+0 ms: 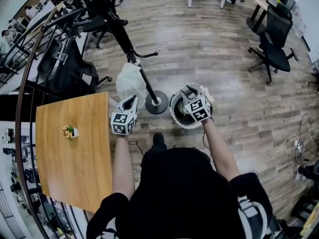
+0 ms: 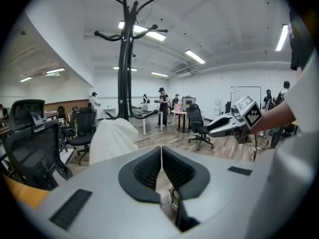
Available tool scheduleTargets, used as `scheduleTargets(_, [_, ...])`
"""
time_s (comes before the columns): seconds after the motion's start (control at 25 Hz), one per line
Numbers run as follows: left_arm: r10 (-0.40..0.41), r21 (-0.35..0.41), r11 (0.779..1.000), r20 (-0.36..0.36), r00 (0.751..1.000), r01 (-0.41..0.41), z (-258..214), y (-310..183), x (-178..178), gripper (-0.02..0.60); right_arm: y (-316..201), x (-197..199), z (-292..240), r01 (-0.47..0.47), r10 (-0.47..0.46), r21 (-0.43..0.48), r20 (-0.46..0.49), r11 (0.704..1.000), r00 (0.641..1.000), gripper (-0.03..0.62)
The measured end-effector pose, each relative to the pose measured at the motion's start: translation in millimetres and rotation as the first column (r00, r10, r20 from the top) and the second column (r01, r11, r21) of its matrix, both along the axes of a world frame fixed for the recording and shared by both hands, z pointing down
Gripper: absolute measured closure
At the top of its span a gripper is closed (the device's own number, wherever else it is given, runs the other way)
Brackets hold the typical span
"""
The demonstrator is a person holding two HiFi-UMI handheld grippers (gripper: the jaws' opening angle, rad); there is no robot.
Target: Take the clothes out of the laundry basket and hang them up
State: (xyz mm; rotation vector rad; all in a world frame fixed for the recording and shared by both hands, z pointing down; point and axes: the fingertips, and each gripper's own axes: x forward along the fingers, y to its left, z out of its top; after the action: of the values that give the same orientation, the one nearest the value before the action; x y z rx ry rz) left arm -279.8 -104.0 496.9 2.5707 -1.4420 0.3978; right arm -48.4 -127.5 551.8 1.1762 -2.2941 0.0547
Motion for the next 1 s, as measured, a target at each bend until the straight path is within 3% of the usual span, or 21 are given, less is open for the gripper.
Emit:
scheduleTargets(0.48, [0.117, -0.032, 0.993, -0.009, 0.993, -0.118, 18, 45, 149, 0.557, 69, 151, 18, -0.115, 0.115, -0.048, -0.003, 0.992, 0.993, 0.447])
scheduleTargets(0.76, [0.192, -0.044, 0.98, -0.006, 0.981, -0.192, 20, 52, 211, 0.557, 94, 205, 18, -0.184, 0.185, -0.053, 0.018, 0.981, 0.983, 0.448])
scheduleTargets(1.0, [0.283, -0.076, 0.957, 0.015, 0.959, -0.281, 31, 58, 260, 0.557, 112, 254, 36, -0.276, 0.281, -0.097, 0.044, 0.956, 0.959, 0.448])
